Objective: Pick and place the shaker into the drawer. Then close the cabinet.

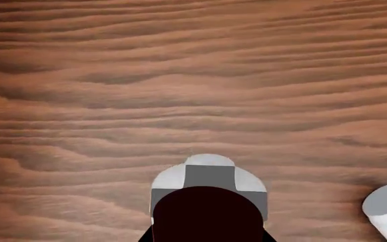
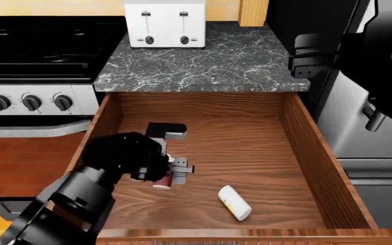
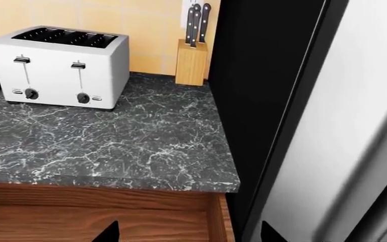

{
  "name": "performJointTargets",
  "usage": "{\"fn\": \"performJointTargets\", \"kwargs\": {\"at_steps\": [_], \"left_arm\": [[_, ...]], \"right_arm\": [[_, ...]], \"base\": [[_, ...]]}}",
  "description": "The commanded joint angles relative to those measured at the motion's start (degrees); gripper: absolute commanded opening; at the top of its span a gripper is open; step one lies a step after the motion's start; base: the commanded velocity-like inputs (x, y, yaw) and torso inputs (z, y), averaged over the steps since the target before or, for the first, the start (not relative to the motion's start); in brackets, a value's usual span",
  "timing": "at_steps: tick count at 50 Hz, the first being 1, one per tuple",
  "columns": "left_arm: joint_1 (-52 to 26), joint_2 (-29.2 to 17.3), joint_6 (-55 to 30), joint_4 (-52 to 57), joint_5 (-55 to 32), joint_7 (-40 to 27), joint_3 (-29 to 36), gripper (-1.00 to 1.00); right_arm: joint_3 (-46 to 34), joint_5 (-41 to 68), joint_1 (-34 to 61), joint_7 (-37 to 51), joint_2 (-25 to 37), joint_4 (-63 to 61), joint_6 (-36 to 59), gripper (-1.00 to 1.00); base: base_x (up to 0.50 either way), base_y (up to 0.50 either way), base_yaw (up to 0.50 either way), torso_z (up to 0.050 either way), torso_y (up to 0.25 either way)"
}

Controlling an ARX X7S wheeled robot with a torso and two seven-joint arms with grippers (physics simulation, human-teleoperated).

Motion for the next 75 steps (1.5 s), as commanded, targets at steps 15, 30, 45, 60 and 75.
{"fn": "performJointTargets", "kwargs": {"at_steps": [15,30,45,60,75], "left_arm": [[-0.6,4.1,7.4,-15.6,-10.5,9.8,18.2,-1.00],[-2.6,4.1,9.1,-16.5,-23.6,10.6,32.6,1.00],[-5.7,2.3,14.3,-14.2,-26.0,9.6,37.3,1.00],[-9.3,-19.1,16.1,34.3,-31.1,-19.7,30.1,1.00],[-14.6,-26.7,16.3,49.8,-30.1,-27.6,27.0,1.00]], "right_arm": [[-1.4,-2.1,-1.5,-2.0,0.0,0.4,-1.5,1.00],[-1.8,-2.8,-1.9,-3.1,0.5,0.6,-2.0,1.00],[-2.5,-2.5,-1.9,-3.0,0.1,0.5,-1.9,1.00],[-2.3,-0.8,-1.6,-1.4,0.1,-0.4,-1.6,1.00],[-1.9,1.2,-2.9,0.8,0.2,-2.9,-2.2,1.00]], "base": [[0.00,0.00,0.00,0.000,0.001],[0.00,0.00,0.00,0.000,0.000],[0.00,0.00,0.00,0.000,0.000],[0.00,0.00,0.00,0.000,0.000],[0.00,0.00,0.00,0.000,0.000]]}}
